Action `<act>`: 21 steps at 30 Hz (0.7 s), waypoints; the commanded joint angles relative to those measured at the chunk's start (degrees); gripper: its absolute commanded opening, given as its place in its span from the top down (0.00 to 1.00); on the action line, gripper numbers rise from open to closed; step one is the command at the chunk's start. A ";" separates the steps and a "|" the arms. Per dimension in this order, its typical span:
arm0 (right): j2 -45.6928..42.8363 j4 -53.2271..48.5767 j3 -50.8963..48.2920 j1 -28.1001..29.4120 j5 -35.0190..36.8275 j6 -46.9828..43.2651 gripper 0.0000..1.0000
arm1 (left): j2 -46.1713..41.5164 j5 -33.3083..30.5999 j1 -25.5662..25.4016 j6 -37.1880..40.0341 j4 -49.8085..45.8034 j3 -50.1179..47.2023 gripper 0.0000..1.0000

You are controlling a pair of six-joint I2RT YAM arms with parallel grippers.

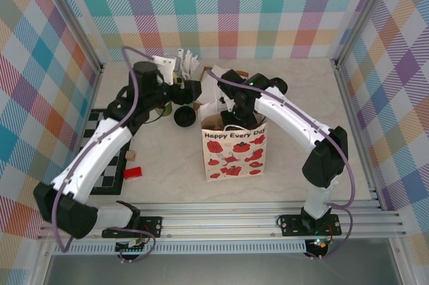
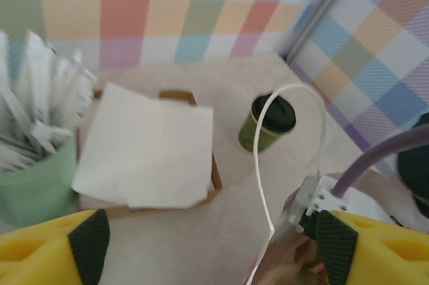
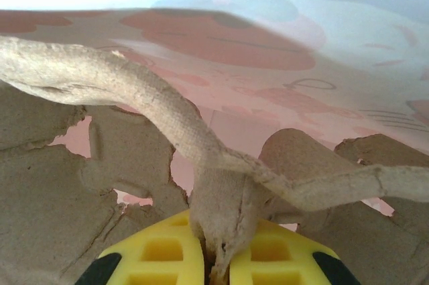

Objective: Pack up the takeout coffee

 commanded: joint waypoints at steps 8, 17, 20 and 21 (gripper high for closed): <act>-3.16 0.38 -1.22 0.33 -0.50 -0.08 0.99 | 16.23 18.42 1.17 0.26 -5.05 16.06 0.26; -3.87 0.72 -1.75 0.25 -0.41 0.01 0.99 | 23.00 23.43 1.18 -1.26 -5.48 21.91 0.34; -4.03 0.67 -1.96 0.30 -0.41 0.04 0.99 | 24.38 23.35 1.18 -1.79 -6.00 23.16 0.49; -4.14 0.80 -2.06 0.30 -0.47 0.07 0.99 | 24.60 22.89 1.18 -1.88 -6.18 23.48 0.53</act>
